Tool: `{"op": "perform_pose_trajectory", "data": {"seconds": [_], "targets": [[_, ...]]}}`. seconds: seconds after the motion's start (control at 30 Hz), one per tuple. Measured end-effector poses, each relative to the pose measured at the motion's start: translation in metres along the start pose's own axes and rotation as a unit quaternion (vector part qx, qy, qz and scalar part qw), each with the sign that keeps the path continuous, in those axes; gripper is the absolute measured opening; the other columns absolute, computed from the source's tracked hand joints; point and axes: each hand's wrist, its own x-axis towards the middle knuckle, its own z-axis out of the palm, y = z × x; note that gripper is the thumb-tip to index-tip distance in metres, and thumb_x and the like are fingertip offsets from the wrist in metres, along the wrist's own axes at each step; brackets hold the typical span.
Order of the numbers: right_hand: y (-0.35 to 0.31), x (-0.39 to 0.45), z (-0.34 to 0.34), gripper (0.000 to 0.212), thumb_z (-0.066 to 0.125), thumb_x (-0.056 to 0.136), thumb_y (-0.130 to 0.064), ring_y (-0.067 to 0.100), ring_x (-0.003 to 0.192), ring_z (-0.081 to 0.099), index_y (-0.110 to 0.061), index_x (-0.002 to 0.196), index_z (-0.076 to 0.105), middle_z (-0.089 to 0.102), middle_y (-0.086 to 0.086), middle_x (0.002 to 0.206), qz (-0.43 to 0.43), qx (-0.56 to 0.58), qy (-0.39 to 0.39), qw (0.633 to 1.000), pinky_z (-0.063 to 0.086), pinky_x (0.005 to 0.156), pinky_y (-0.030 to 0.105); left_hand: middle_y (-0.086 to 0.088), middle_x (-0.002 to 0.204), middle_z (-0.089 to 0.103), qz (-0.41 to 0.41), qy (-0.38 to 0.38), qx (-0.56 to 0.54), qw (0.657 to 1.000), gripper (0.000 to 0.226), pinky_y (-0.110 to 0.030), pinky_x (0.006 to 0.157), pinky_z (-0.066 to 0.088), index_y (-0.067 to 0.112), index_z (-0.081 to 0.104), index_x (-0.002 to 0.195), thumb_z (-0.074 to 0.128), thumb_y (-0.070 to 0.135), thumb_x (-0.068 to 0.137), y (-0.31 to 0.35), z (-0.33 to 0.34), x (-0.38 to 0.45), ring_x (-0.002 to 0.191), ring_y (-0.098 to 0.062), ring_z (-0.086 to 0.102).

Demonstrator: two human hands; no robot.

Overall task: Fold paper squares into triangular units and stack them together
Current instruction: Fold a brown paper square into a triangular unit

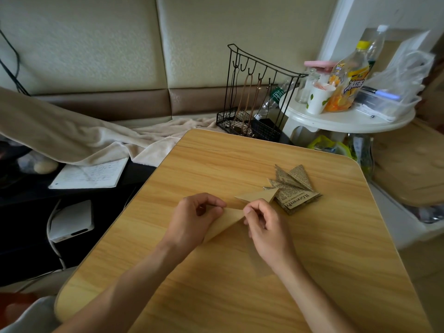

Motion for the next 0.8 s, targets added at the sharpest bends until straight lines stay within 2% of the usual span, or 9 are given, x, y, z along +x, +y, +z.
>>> {"op": "perform_pose_trajectory", "data": {"seconds": [0.1, 0.17, 0.27, 0.33, 0.47, 0.57, 0.7, 0.8], "targets": [[0.0006, -0.0007, 0.0001, 0.026, 0.060, 0.102, -0.012, 0.022, 0.056, 0.057, -0.027, 0.082, 0.061, 0.066, -0.004, 0.073, -0.005, -0.008, 0.002, 1.000, 0.046, 0.056, 0.038, 0.016, 0.080, 0.073, 0.009, -0.002, 0.011, 1.000, 0.015, -0.021, 0.072, 0.053, 0.030, 0.079, 0.091, 0.074, 0.016, 0.092, 0.0005, -0.0003, -0.0008, 0.075, -0.003, 0.064], [0.0008, -0.0012, 0.0002, 0.023, 0.059, 0.103, -0.013, 0.020, 0.056, 0.057, -0.026, 0.083, 0.060, 0.065, -0.006, 0.073, -0.011, -0.014, 0.003, 1.000, 0.047, 0.057, 0.038, 0.020, 0.077, 0.071, 0.024, -0.009, 0.063, 0.998, 0.015, -0.016, 0.069, 0.049, 0.032, 0.079, 0.096, 0.072, 0.019, 0.094, 0.0018, -0.0011, -0.0011, 0.072, 0.001, 0.061], [0.0010, -0.0011, 0.0004, 0.023, 0.058, 0.103, -0.012, 0.020, 0.057, 0.057, -0.025, 0.084, 0.060, 0.064, -0.001, 0.070, -0.016, -0.023, 0.005, 1.000, 0.047, 0.058, 0.039, 0.016, 0.094, 0.075, 0.069, -0.022, 0.172, 0.982, 0.016, -0.008, 0.072, 0.046, 0.027, 0.080, 0.104, 0.068, 0.020, 0.097, 0.0060, 0.0005, -0.0020, 0.085, 0.002, 0.065], [0.0012, -0.0004, 0.0008, 0.024, 0.057, 0.103, -0.012, 0.023, 0.057, 0.055, -0.026, 0.084, 0.059, 0.060, 0.001, 0.065, -0.015, -0.026, 0.005, 1.000, 0.046, 0.059, 0.041, 0.011, 0.098, 0.075, 0.077, -0.026, 0.194, 0.978, 0.016, -0.012, 0.074, 0.049, 0.021, 0.080, 0.105, 0.066, 0.017, 0.097, 0.0083, 0.0021, -0.0027, 0.087, -0.001, 0.065], [0.0018, 0.0007, -0.0006, 0.019, 0.059, 0.104, -0.019, 0.033, 0.058, 0.053, -0.025, 0.086, 0.061, 0.055, 0.013, 0.061, -0.005, -0.015, 0.003, 1.000, 0.043, 0.059, 0.046, 0.013, 0.090, 0.075, 0.039, -0.048, 0.146, 0.987, 0.016, -0.033, 0.082, 0.056, 0.023, 0.079, 0.100, 0.064, 0.018, 0.098, 0.0075, 0.0014, -0.0031, 0.086, -0.006, 0.068], [-0.0012, 0.0001, -0.0019, 0.019, 0.060, 0.102, -0.032, 0.040, 0.061, 0.051, -0.024, 0.085, 0.062, 0.050, 0.020, 0.062, 0.003, 0.007, -0.008, 1.000, 0.040, 0.057, 0.046, 0.013, 0.086, 0.075, 0.017, -0.056, 0.102, 0.993, 0.017, -0.033, 0.080, 0.057, 0.027, 0.079, 0.095, 0.064, 0.020, 0.098, 0.0062, 0.0005, -0.0031, 0.084, -0.005, 0.068], [-0.0006, 0.0008, -0.0022, 0.026, 0.059, 0.105, -0.019, 0.040, 0.061, 0.049, -0.019, 0.079, 0.057, 0.049, 0.020, 0.063, -0.006, 0.000, -0.022, 1.000, 0.040, 0.058, 0.049, 0.014, 0.085, 0.075, 0.012, -0.066, 0.086, 0.994, 0.018, -0.026, 0.076, 0.056, 0.028, 0.079, 0.092, 0.064, 0.021, 0.098, 0.0053, 0.0004, -0.0030, 0.082, -0.002, 0.067], [0.0000, 0.0004, -0.0029, 0.028, 0.059, 0.103, -0.026, 0.041, 0.061, 0.049, -0.013, 0.078, 0.056, 0.052, 0.023, 0.065, -0.002, 0.005, -0.018, 1.000, 0.041, 0.058, 0.050, 0.014, 0.085, 0.076, 0.004, -0.067, 0.085, 0.994, 0.017, -0.027, 0.076, 0.056, 0.027, 0.079, 0.093, 0.064, 0.021, 0.098, 0.0063, 0.0010, -0.0034, 0.082, -0.003, 0.068]]}}
